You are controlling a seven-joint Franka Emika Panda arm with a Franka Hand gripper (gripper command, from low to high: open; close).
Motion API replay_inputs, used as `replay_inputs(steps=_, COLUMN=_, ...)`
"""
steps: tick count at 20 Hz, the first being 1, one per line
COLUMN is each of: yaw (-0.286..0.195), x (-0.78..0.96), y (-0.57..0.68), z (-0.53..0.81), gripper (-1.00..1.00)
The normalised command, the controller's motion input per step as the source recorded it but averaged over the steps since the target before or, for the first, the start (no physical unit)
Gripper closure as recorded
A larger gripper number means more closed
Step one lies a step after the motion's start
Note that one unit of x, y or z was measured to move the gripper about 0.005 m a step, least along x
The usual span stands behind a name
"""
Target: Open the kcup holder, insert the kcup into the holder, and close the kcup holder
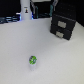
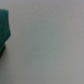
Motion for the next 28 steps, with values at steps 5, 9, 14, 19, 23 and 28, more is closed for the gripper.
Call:
replay_inputs(steps=5, yaw=-0.171, x=-0.36, y=0.50, z=0.10, gripper=-1.00)
replay_inputs(steps=9, yaw=-0.187, x=-0.38, y=0.54, z=0.02, gripper=-1.00)
replay_inputs(steps=14, yaw=-0.186, x=-0.31, y=0.66, z=0.00, gripper=-1.00)
replay_inputs(steps=19, yaw=-0.181, x=-0.34, y=0.63, z=-0.03, gripper=-1.00)
replay_inputs(steps=23, yaw=-0.172, x=-0.27, y=0.69, z=-0.08, gripper=-1.00)
replay_inputs(steps=28, yaw=-0.168, x=-0.20, y=0.68, z=-0.15, gripper=-1.00)
